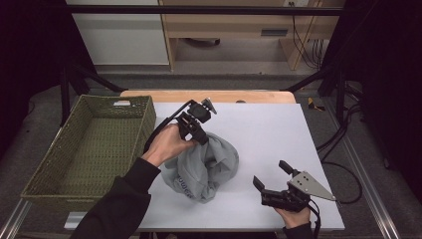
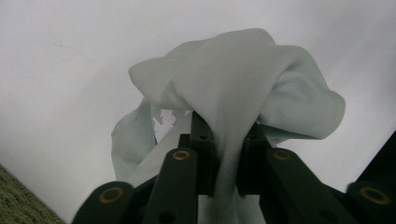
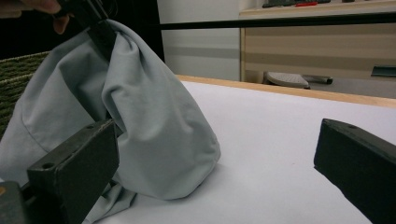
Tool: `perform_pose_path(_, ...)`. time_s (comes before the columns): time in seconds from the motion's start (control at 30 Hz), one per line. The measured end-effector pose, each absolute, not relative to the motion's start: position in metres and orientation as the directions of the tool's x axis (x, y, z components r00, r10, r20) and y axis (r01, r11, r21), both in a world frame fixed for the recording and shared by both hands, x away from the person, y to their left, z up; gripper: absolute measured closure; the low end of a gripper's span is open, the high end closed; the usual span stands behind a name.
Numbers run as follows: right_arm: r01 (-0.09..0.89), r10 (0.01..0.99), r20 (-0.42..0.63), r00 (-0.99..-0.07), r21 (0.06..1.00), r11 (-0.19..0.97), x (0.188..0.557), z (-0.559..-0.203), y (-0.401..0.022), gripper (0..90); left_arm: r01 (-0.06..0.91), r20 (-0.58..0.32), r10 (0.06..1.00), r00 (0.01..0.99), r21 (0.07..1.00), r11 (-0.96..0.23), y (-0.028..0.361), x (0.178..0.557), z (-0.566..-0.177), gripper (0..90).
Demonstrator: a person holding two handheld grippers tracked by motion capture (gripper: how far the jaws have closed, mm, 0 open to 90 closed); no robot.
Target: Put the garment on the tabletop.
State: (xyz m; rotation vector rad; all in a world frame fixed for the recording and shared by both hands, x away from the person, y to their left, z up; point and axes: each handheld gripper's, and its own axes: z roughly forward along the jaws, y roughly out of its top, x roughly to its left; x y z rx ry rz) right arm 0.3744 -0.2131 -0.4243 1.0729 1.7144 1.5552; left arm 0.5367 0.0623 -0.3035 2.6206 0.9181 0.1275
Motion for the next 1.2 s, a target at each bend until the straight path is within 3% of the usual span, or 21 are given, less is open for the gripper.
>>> perform_pose_path(0.2, 0.185, 0.856, 0.1, -0.506, 0.983, -0.005, 0.374, -0.424, -0.214, 0.4, 0.566, -0.03, 0.614, 0.789, 0.423, -0.707, 0.066, 0.534, -0.306, 47.2)
perform_pose_path(0.33, 0.167, 0.856, 0.084, -0.511, 0.986, 0.004, 0.375, -0.425, -0.214, 0.4, 0.518, 0.046, 0.602, 0.797, 0.46, -0.721, 0.068, 0.526, -0.301, 26.9)
perform_pose_path(0.53, 0.192, 0.855, 0.112, -0.507, 0.981, -0.015, 0.374, -0.424, -0.214, 0.4, 0.506, 0.058, 0.618, 0.784, 0.518, -0.69, 0.073, 0.516, -0.297, 9.5)
perform_pose_path(0.67, 0.2, 0.853, 0.127, -0.506, 0.979, -0.028, 0.374, -0.423, -0.214, 0.4, 0.502, 0.046, 0.634, 0.772, 0.568, -0.652, 0.08, 0.509, -0.298, 4.3)
perform_pose_path(1.2, 0.189, 0.856, 0.113, -0.504, 0.982, -0.018, 0.375, -0.423, -0.215, 0.4, 0.41, -0.028, 0.679, 0.733, 0.815, -0.409, 0.132, 0.47, -0.309, 2.3)
